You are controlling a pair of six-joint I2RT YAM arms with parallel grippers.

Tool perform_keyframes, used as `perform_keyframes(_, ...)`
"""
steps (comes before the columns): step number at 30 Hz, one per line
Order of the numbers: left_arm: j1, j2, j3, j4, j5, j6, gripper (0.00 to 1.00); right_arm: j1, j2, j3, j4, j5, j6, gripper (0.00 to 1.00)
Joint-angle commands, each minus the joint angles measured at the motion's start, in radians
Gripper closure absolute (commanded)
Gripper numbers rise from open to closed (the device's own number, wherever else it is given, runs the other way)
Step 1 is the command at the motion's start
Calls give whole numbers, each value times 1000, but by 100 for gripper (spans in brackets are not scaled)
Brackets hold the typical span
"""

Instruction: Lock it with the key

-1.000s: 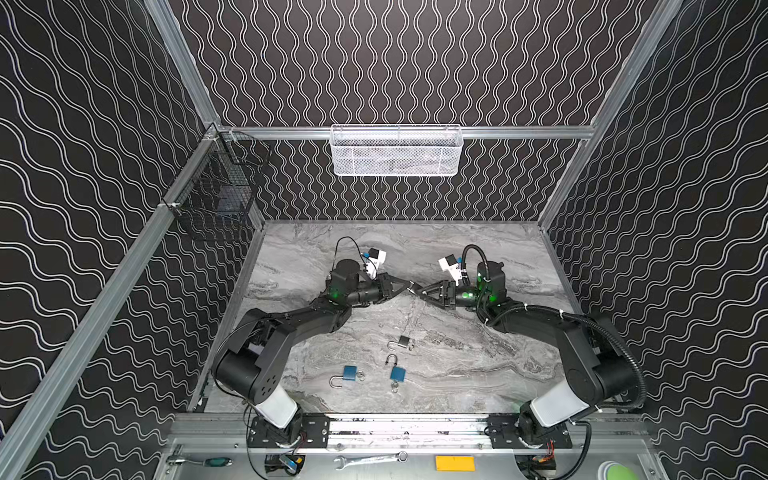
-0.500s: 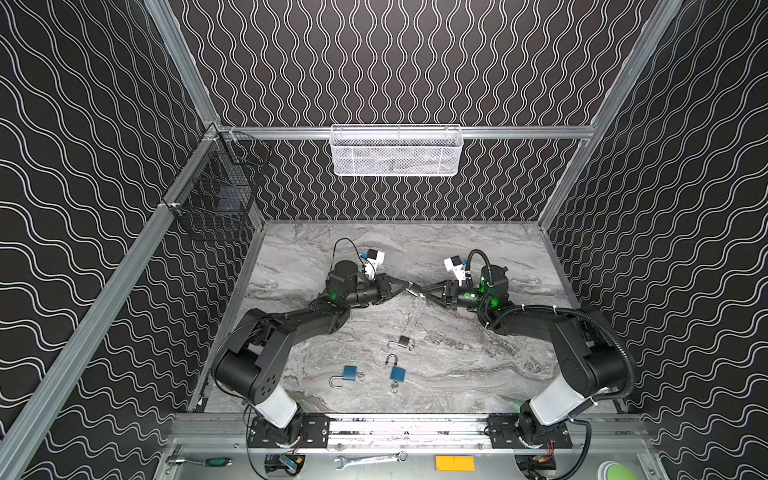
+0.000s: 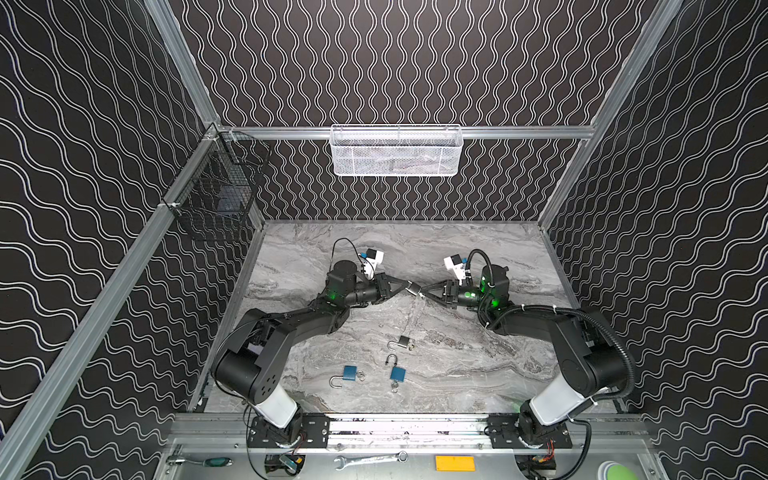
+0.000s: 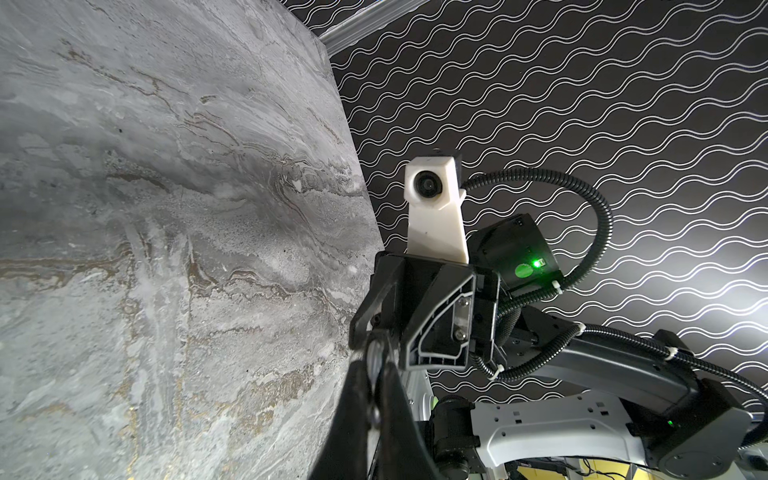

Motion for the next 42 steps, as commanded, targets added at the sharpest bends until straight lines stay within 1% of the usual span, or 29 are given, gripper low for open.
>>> perform_keyframes(1,3,7,2,71,8,-21,100,1,5,7,61,-16,12,70)
perform_keyframes(5,3,12,0,90,10,-31,100,3,3,7,56,-19,8,72)
perform_keyframes(13,2,10,-7,95,6,-34,100,3,4,13,53,-22,7,80)
perform_keyframes(17,3,14,-6,104,8,-40,100,5,10,11,80,-28,27,82)
perform_keyframes(23,3,11,-6,103,2,-40,100,10,8,16,73,-28,23,85)
perform_keyframes(27,3,12,-4,101,4,-40,100,12,16,22,85,-36,31,89)
perform_keyframes(36,3,27,-21,170,-2,-69,100,13,11,19,75,-29,21,100)
perform_keyframes(42,4,16,-30,189,-8,-71,100,13,16,6,88,-18,33,100)
